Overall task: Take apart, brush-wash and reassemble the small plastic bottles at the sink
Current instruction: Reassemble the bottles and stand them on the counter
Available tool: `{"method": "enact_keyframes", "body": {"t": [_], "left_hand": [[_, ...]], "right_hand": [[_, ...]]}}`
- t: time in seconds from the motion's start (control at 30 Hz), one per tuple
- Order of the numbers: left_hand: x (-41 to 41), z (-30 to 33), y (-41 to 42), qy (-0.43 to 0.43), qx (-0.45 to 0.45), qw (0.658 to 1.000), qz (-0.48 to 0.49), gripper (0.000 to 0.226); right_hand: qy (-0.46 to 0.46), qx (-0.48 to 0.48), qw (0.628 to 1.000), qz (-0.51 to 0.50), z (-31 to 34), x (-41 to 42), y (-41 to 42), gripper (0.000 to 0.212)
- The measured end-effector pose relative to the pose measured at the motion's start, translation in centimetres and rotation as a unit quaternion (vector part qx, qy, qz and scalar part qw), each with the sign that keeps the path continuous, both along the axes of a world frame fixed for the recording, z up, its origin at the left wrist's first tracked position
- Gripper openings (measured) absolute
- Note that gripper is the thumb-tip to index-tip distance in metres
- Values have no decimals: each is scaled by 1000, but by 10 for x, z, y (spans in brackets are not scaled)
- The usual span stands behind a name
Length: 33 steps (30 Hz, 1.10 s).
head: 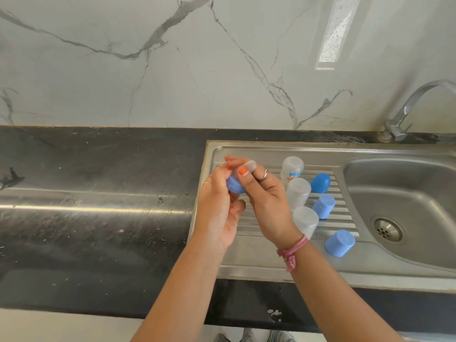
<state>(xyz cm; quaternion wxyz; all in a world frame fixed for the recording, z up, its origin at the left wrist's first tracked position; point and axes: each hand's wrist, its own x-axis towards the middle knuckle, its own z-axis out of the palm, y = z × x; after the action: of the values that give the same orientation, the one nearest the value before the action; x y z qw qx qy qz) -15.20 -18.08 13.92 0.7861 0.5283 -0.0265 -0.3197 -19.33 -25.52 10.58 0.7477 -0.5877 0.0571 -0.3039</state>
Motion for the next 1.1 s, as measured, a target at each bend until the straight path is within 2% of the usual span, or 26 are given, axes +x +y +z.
{"method": "enact_keyframes", "body": {"t": [0.07, 0.13, 0.23, 0.33, 0.47, 0.57, 0.63, 0.73, 0.8, 0.87, 0.97, 1.1], "left_hand": [[-1, 0, 1, 26, -13, 1000, 4, 20], [0, -2, 4, 65, -24, 998, -5, 20], [3, -12, 15, 106, -41, 993, -36, 18], [4, -16, 24, 57, -1, 994, -97, 30], [4, -18, 23, 44, 29, 992, -118, 28], [2, -21, 15, 26, 41, 992, -116, 27], [-1, -28, 7, -38, 99, 987, -121, 23], [-10, -47, -6, -196, 261, 933, -150, 24], [-19, -60, -15, -260, 316, 894, -185, 36], [-30, -72, -28, -300, 337, 867, -212, 53], [-47, -86, -48, -340, 333, 850, -228, 67], [-67, -101, -72, -379, 364, 824, -212, 95]], "right_hand": [[11, 57, 998, -15, -1, 2, 11, 20], [37, 74, 996, -34, -2, 2, 20, 19], [82, -16, 996, -14, -4, -5, 16, 19], [142, -157, 976, 48, -2, -16, 0, 37], [183, -280, 942, -17, 2, -34, -15, 44], [180, -297, 936, -64, 8, -44, -28, 39], [156, -260, 948, -97, 14, -51, -39, 36], [135, -196, 959, -156, 25, -67, -64, 35], [172, -240, 935, -195, 26, -79, -85, 35], [192, -225, 932, -208, 24, -92, -103, 35], [203, -218, 925, -234, 19, -107, -120, 35], [216, -170, 940, -202, 12, -117, -131, 33]]}}
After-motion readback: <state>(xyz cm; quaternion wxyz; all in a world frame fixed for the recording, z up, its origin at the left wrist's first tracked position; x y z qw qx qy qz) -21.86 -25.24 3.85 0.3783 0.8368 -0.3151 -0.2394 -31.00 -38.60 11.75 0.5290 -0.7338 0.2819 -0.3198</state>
